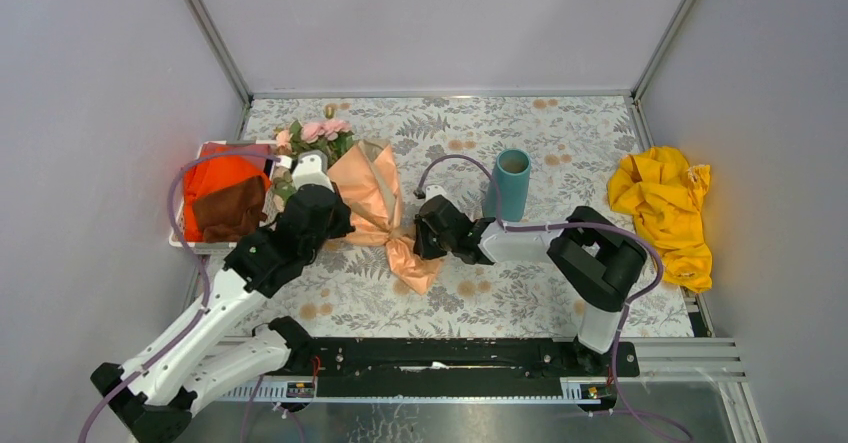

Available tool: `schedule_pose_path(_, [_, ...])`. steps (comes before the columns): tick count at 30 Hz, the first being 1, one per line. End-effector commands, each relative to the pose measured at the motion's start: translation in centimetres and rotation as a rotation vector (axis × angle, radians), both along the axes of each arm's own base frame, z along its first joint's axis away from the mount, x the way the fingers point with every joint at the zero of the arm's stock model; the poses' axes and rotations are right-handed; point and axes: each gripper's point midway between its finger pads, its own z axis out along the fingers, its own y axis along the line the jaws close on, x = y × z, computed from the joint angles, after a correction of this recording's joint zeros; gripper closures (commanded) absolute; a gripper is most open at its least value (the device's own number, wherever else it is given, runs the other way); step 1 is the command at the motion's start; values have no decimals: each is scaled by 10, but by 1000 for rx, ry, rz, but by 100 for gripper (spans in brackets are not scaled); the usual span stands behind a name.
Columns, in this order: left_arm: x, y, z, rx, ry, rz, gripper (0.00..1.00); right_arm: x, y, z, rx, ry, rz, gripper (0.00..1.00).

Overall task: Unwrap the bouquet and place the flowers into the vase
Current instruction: Untie the ribbon from the wrapping paper.

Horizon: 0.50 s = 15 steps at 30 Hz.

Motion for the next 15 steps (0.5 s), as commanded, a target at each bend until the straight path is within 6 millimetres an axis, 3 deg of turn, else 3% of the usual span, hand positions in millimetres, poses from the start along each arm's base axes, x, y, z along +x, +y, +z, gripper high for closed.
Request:
schedule_pose_path(1, [19, 38, 111, -92, -325, 195, 98, -32, -86, -73, -368, 148, -51, 91])
schedule_pose_path(4, [24, 31, 95, -73, -284, 180, 98, -28, -85, -69, -372, 135, -52, 91])
schedule_pose_path(10, [32, -6, 36, -114, -184, 61, 98, -23, -87, -55, -382, 101, -49, 85])
schedule_pose_path(15, [31, -35, -12, -144, -100, -50, 98, -11, -73, -13, -299, 16, -32, 68])
